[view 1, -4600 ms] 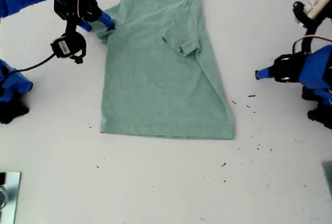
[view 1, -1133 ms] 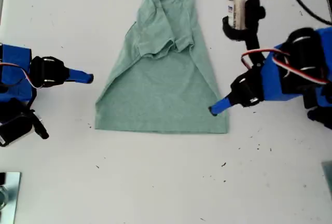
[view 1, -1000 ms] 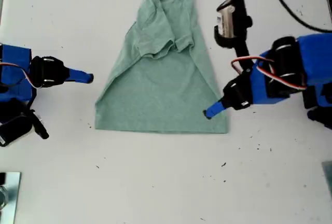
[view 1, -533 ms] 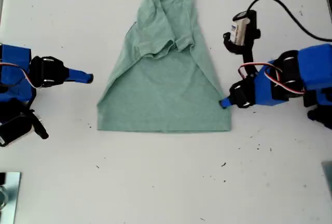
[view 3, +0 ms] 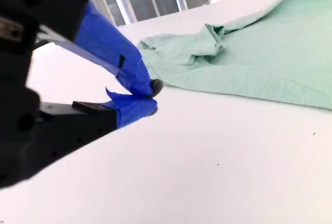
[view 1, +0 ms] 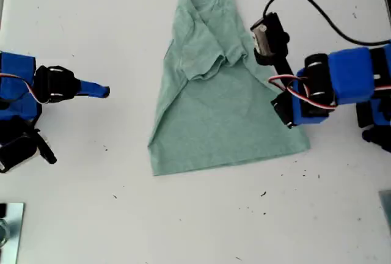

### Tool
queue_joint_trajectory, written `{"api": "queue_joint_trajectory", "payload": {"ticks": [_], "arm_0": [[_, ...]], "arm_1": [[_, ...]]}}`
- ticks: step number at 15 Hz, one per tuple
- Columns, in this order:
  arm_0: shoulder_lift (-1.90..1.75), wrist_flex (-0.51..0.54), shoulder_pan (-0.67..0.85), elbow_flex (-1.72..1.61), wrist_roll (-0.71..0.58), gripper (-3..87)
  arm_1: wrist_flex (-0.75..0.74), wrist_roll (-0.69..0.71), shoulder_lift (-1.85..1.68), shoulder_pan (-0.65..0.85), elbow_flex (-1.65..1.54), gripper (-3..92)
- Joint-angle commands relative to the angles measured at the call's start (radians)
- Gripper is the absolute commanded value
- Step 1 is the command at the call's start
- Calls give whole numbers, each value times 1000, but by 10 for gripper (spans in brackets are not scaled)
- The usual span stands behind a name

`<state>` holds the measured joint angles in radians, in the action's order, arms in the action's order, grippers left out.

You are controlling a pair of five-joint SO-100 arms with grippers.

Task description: Fold t shirt

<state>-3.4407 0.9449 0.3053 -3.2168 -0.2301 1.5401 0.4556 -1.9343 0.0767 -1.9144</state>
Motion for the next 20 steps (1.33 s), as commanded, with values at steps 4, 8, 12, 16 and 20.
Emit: {"api": "queue_joint_trajectory", "payload": {"ticks": [4, 8, 12, 16, 20], "arm_0": [[-23, 11, -12, -20, -6, -2], [-23, 11, -5, -20, -9, -2], [-26, 11, -6, -20, -9, -2], [-28, 11, -5, -21, -12, -2], [-29, 12, -3, -21, -12, -2]], "arm_1": [[143, -77, 232, -32, 523, -6], [-339, -166, 431, -74, 485, 52], [-495, -186, 531, -117, 394, 340], [49, -109, 250, -126, 815, 334], [-118, -61, -377, 14, -54, 289]]}}
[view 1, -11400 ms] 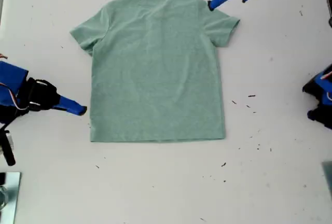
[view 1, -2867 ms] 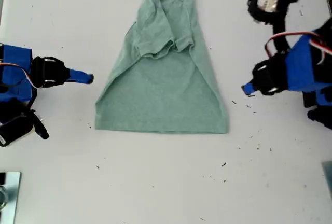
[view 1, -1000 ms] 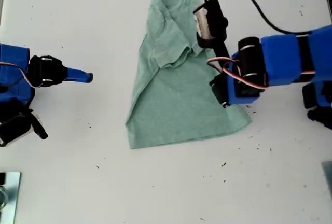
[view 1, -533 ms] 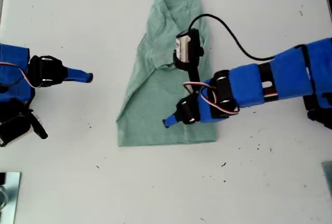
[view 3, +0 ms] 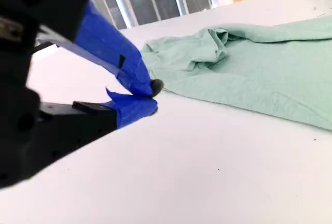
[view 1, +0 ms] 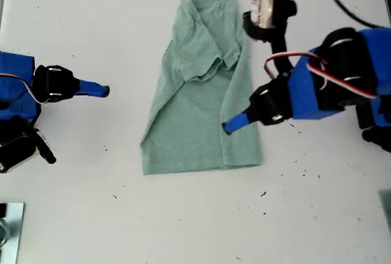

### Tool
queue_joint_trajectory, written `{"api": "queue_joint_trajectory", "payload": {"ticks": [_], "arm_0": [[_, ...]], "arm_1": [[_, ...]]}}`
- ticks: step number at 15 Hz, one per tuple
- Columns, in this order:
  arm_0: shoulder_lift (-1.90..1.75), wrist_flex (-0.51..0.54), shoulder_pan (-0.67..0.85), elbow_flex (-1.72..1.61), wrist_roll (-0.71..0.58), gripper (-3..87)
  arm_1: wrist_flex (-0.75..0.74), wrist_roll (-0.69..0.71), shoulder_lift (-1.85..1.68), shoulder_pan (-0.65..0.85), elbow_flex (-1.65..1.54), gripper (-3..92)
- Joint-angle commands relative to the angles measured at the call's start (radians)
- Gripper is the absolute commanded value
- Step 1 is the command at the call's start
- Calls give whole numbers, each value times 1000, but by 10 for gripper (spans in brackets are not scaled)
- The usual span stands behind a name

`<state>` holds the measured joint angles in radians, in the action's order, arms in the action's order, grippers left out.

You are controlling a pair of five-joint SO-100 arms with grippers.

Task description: Fold t shirt

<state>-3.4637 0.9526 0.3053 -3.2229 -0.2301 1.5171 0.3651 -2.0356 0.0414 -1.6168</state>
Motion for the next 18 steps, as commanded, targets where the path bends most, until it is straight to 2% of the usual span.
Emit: {"api": "queue_joint_trajectory", "payload": {"ticks": [1, 2, 3, 6, 7, 9, 10, 12, 14, 17, 18], "arm_0": [[-6, 5, -3, -15, -11, -2], [-6, 5, -3, -15, -11, -2], [-6, 5, -2, -15, -11, -2], [-6, 5, 2, -17, -6, -2], [-6, 6, 2, -17, -6, -2], [-15, 11, 0, -20, 2, -2], [-12, 23, -23, 5, 55, -2], [207, 28, -207, 275, 253, -3], [721, 140, -353, 695, 339, -3], [1362, 492, -433, 1365, 339, -3], [1503, 541, -442, 1529, 318, -3]], "arm_1": [[-183, 49, -482, 95, -621, 206], [-219, 55, -684, 138, -851, 65], [-225, 63, -836, 164, -1023, 22], [-224, 71, -1213, 202, -1381, 22], [-140, 51, -1404, 213, -1471, 22], [-133, 58, -1414, 238, -1471, 22], [-135, 52, -1414, 233, -1471, 22], [-137, 49, -1410, 232, -1473, 22], [-137, 49, -1410, 236, -1473, 22], [-137, 51, -1411, 236, -1473, 22], [-137, 49, -1411, 236, -1473, 22]]}}
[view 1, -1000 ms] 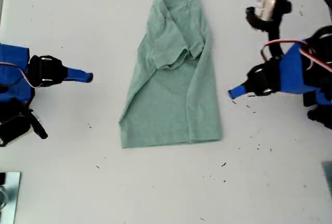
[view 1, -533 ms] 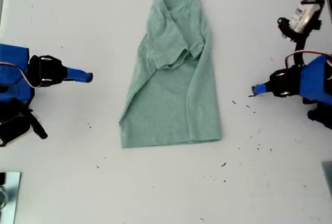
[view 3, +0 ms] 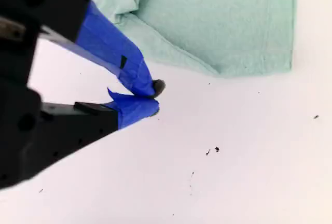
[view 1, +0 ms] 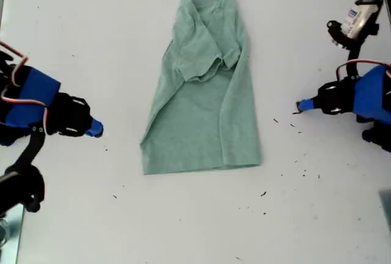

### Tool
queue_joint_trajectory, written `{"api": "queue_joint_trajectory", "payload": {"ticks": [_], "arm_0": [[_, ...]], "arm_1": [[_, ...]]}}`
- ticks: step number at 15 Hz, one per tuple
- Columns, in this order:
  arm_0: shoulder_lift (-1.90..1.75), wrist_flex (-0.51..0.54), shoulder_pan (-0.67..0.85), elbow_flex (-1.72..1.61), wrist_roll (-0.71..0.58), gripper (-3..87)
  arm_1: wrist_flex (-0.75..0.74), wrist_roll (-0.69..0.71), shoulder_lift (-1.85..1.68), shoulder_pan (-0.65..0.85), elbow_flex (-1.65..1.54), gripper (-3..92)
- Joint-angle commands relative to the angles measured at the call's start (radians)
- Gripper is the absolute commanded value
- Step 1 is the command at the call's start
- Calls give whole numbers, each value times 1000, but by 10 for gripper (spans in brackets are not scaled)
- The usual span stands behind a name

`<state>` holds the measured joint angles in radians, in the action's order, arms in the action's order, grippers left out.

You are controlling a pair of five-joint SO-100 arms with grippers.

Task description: Fold t shirt

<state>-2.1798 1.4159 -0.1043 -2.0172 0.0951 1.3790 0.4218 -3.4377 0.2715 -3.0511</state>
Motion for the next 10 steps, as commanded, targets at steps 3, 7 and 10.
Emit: {"api": "queue_joint_trajectory", "payload": {"ticks": [3, 7, 10], "arm_0": [[419, 115, -21, 548, -86, 212], [416, 147, 0, 597, -130, 244], [457, 149, 18, 606, -138, 242]], "arm_1": [[2, -12, -9, -2, -38, 22], [2, -9, -14, -8, -38, 22], [2, -8, -15, -11, -38, 22]]}}
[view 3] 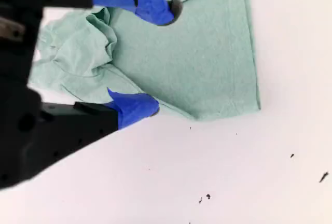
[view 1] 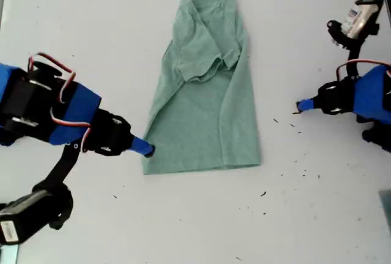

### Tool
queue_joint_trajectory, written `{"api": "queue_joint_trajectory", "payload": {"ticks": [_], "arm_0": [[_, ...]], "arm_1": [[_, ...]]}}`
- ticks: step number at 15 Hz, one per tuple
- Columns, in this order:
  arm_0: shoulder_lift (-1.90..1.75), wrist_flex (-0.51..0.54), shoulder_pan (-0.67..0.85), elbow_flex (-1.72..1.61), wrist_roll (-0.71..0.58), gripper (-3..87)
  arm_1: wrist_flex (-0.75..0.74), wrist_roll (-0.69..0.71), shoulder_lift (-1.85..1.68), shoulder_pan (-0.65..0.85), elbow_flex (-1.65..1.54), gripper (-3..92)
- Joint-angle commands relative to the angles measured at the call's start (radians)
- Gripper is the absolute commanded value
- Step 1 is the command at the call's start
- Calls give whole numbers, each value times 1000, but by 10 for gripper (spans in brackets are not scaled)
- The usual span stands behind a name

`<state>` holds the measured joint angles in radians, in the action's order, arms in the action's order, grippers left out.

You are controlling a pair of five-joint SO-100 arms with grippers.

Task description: Fold t shirt

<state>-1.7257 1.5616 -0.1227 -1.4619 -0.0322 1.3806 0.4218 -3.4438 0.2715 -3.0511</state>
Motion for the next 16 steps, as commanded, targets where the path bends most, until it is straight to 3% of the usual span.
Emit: {"api": "queue_joint_trajectory", "payload": {"ticks": [1, 6, 9, 10, 11, 14, 16], "arm_0": [[44, 3, 51, 54, -20, 240], [330, -48, 117, 48, -46, 231], [446, -287, 130, -98, -44, 207], [462, -313, 129, -118, -34, 125], [416, -299, 115, -120, -11, -3], [118, -202, 84, -115, 57, -2], [-11, -164, 110, -117, 34, -2]], "arm_1": [[0, -9, -9, -14, -38, 22], [0, -28, -9, -41, -38, 22], [0, -32, -9, -60, -38, 22], [0, -29, -9, -60, -38, 22], [0, -26, -9, -60, -38, 22], [0, -21, -9, -54, -38, 22], [0, -18, -11, -48, -38, 22]]}}
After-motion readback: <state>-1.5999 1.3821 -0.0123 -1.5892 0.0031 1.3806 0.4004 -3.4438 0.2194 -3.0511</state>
